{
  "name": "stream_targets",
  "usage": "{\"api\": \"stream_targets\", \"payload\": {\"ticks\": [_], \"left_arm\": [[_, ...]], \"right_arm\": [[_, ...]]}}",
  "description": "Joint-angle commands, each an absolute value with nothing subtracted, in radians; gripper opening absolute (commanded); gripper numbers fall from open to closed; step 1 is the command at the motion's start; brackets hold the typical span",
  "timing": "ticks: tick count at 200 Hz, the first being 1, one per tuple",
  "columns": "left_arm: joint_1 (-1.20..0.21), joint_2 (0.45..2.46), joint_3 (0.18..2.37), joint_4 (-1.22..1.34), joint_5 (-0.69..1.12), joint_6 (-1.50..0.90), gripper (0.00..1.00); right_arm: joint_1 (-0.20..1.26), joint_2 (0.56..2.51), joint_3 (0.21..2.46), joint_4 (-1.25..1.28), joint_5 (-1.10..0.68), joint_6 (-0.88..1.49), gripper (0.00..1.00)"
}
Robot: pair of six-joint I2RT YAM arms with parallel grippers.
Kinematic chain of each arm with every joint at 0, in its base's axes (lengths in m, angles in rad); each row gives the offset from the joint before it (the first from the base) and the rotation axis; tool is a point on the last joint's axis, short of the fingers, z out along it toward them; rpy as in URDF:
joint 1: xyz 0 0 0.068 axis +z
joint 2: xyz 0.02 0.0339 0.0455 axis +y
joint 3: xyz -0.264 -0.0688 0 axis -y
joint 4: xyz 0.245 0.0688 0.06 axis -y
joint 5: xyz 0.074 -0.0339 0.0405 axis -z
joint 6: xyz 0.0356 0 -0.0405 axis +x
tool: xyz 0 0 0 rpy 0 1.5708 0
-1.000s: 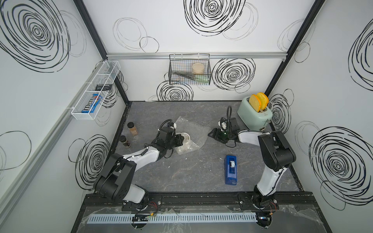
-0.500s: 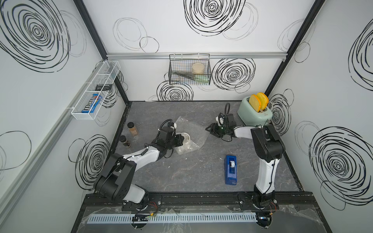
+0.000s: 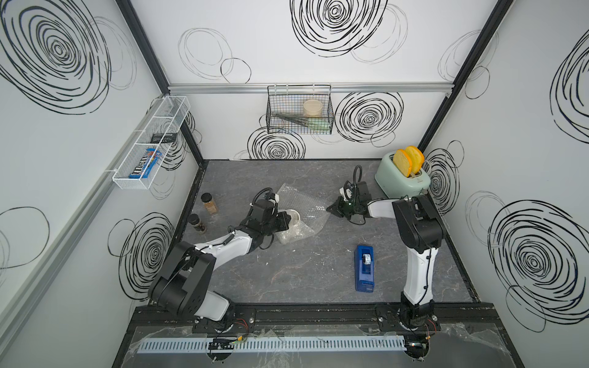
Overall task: Wrap mugs in bubble wrap
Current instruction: Wrap the mug in bubble wrap.
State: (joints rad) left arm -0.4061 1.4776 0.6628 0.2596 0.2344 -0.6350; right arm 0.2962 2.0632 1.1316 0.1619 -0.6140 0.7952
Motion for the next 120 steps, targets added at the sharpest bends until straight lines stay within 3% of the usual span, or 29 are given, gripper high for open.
{"api": "stream_targets", "payload": {"ticks": [1,71,120], "left_arm": [[-0.408,1.532,0.658,0.153,0.191,-0.613,0.08],[-0.445,1.588,0.742,0.112,0.244,-0.569,0.08],[-0.462,1.643,0.779,0.135,0.292,-0.563,0.07]], "right_arm": [[0.302,1.970,1.113,0.130,-0.619,0.794,0.00],[0.312,1.720,0.979,0.067,-0.584,0.717,0.00],[0.434,1.645,1.028,0.008,-0.570,0.683,0.00]]}}
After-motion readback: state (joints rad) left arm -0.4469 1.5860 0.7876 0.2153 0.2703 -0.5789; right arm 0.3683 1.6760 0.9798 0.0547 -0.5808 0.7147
